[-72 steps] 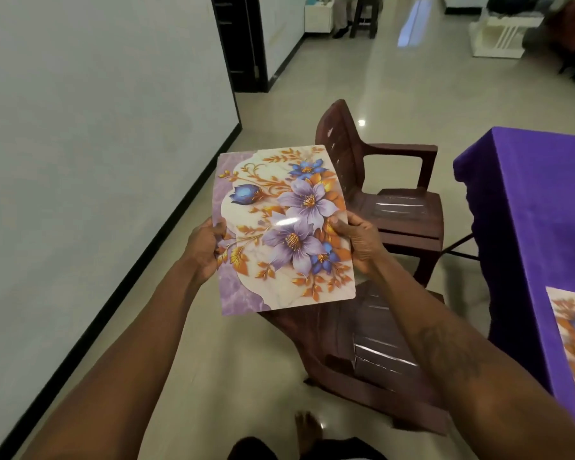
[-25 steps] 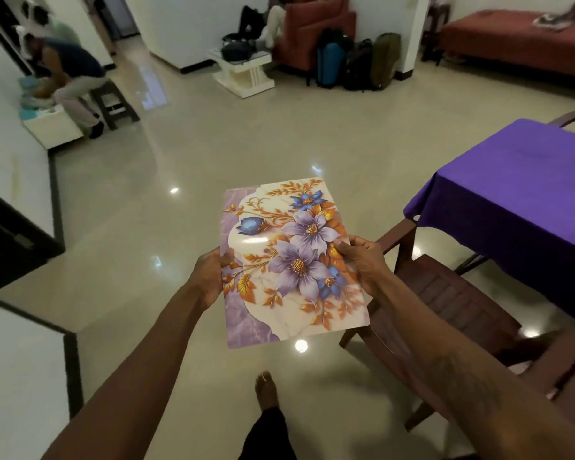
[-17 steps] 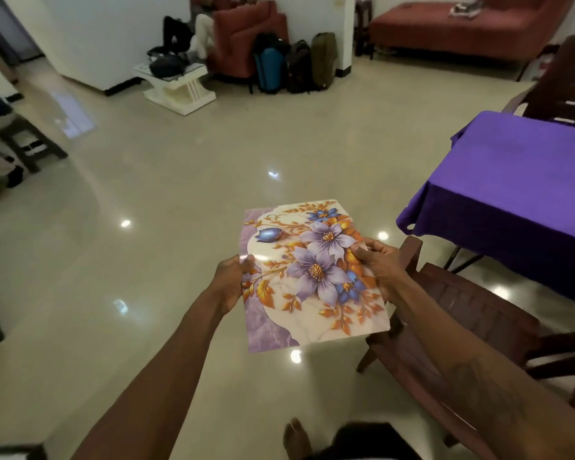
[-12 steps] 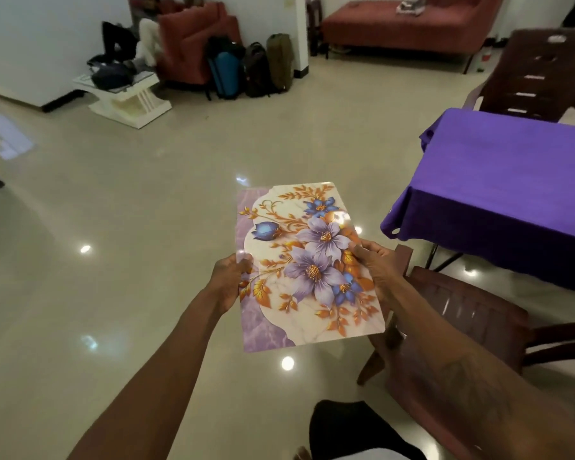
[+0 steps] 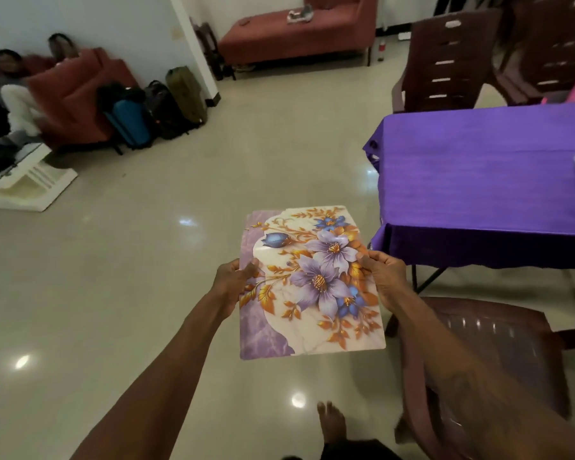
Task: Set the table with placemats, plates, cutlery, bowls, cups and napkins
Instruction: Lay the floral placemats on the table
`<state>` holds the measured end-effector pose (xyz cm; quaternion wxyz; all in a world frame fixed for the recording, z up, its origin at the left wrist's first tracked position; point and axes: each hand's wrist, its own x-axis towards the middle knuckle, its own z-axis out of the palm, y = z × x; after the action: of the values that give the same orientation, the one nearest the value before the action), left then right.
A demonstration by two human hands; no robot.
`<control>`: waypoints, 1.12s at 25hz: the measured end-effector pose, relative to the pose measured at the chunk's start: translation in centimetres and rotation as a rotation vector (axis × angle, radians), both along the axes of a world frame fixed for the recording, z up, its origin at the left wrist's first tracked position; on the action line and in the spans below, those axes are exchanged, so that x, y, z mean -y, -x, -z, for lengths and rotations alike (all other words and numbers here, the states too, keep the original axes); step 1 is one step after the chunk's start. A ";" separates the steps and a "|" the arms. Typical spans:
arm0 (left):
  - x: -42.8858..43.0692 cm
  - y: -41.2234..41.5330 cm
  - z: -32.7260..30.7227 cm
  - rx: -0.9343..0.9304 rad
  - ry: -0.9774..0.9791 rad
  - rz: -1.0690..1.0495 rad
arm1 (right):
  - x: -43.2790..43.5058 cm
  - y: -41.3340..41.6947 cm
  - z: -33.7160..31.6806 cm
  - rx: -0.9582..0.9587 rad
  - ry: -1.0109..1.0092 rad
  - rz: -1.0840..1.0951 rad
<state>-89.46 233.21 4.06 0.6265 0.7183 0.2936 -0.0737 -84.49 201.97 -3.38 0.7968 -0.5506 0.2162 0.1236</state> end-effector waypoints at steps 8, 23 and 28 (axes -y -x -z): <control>2.2 -22.6 0.5 -0.006 0.168 0.336 | 3.1 -11.8 0.2 -0.059 0.134 0.395; 21.1 -56.5 -0.2 0.050 0.081 1.077 | 10.6 -24.3 2.1 -0.198 0.140 1.160; 29.2 -64.6 0.0 0.064 0.035 1.224 | 16.3 -26.0 3.8 -0.234 0.195 1.352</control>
<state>-24.87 204.03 4.07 0.4907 0.7480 -0.1924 -0.4033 -58.54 185.70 -7.22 0.6172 -0.3474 0.6064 -0.3614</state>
